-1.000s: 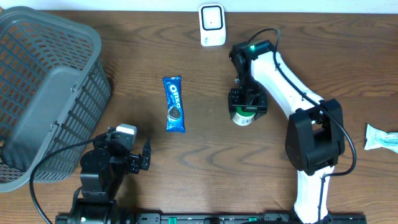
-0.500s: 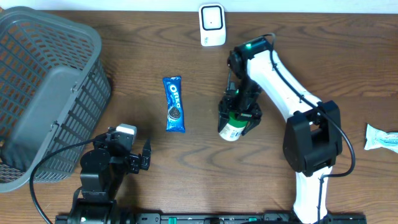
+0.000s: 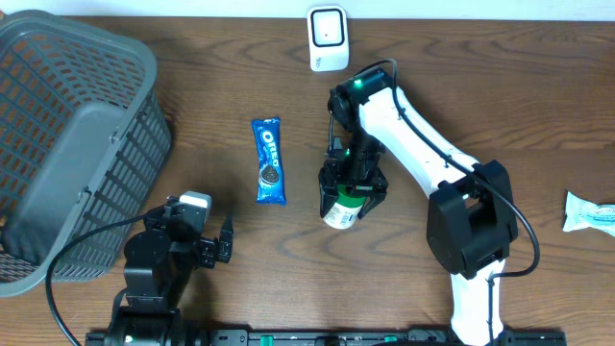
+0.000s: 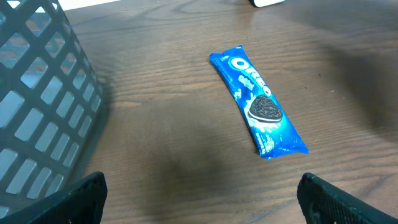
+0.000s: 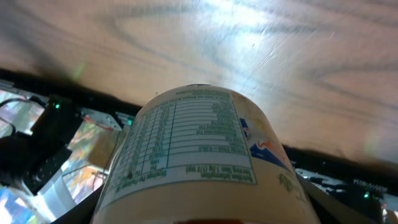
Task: Scan the item barcode
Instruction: 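Carry the jar with the right gripper to the white scanner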
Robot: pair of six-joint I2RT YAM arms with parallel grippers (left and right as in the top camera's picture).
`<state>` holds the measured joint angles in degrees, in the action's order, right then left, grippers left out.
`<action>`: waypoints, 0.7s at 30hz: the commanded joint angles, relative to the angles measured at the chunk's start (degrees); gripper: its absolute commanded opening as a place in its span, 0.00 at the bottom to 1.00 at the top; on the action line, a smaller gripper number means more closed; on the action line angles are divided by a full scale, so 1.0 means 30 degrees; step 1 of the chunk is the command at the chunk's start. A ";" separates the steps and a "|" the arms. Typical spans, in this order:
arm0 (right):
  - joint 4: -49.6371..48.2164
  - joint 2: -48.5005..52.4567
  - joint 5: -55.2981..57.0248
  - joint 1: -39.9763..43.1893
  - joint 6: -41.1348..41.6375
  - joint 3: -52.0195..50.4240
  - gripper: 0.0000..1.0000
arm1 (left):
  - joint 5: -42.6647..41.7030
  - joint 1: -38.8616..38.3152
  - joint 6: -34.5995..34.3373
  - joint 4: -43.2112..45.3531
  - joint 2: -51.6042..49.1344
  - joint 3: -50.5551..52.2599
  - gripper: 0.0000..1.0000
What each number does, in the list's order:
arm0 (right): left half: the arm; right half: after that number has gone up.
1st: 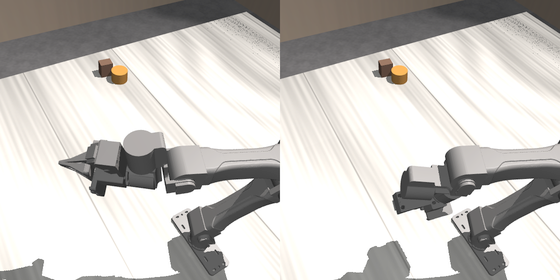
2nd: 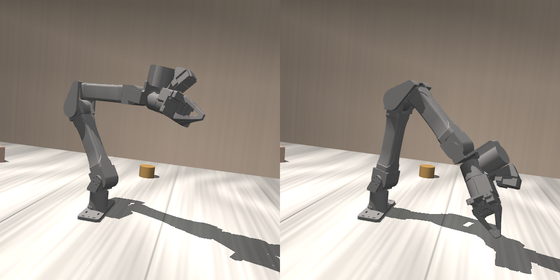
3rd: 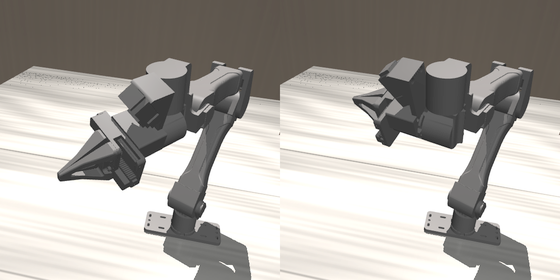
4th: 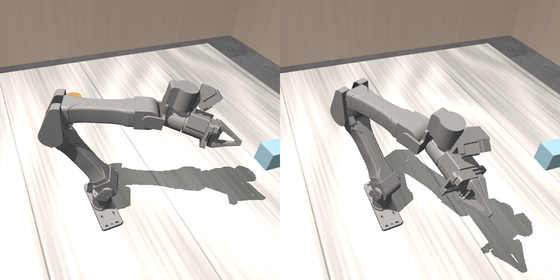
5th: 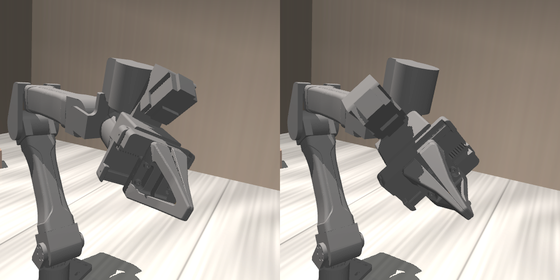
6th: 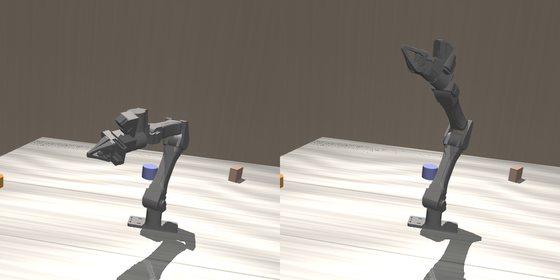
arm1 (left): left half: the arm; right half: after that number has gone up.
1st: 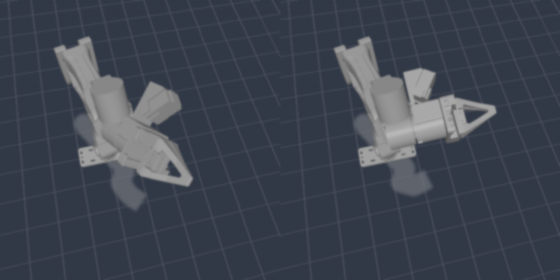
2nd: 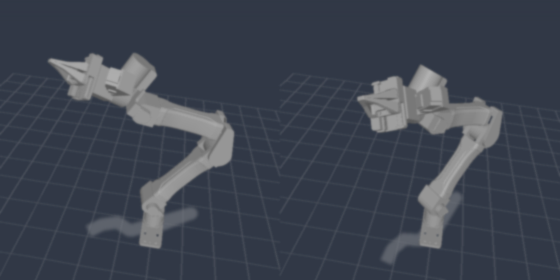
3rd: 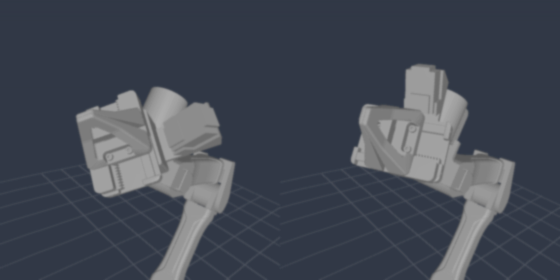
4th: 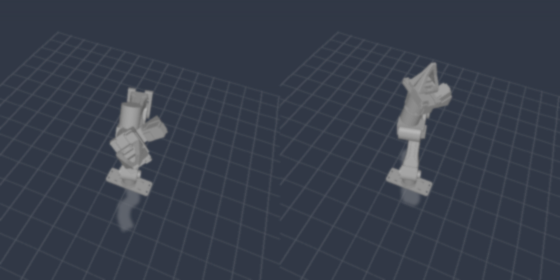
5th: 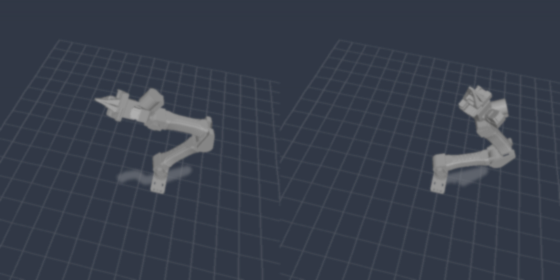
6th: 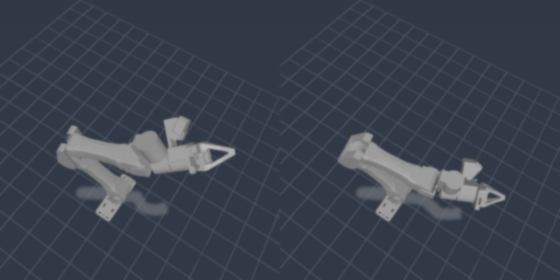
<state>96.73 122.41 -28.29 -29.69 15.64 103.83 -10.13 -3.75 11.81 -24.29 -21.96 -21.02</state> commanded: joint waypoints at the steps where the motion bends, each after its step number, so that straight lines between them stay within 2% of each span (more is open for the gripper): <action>1: -0.0816 -0.0262 0.1311 -0.0138 -0.0291 0.0219 0.54 | 0.0124 0.0051 -0.0168 -0.0051 0.0117 0.0095 0.98; 5: -0.3242 -0.0262 0.1902 -0.0080 0.0568 0.0801 0.50 | 0.0124 0.0051 -0.0168 -0.0051 0.0117 0.0095 0.98; 10: -0.3439 -0.0262 0.3089 0.0146 0.0495 0.4379 0.51 | 0.0124 0.0051 -0.0168 -0.0051 0.0117 0.0095 0.98; 15: -0.4036 -0.0270 0.7271 0.0073 0.0503 0.8247 0.51 | 0.0124 0.0051 -0.0168 -0.0051 0.0117 0.0095 0.98; 21: -0.6579 -0.0262 1.1438 -0.0124 0.0495 0.9398 0.51 | 0.0124 0.0051 -0.0168 -0.0051 0.0117 0.0095 0.98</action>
<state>79.59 122.54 -4.03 -29.50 16.53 130.65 -10.13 -3.75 11.81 -24.29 -21.96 -21.02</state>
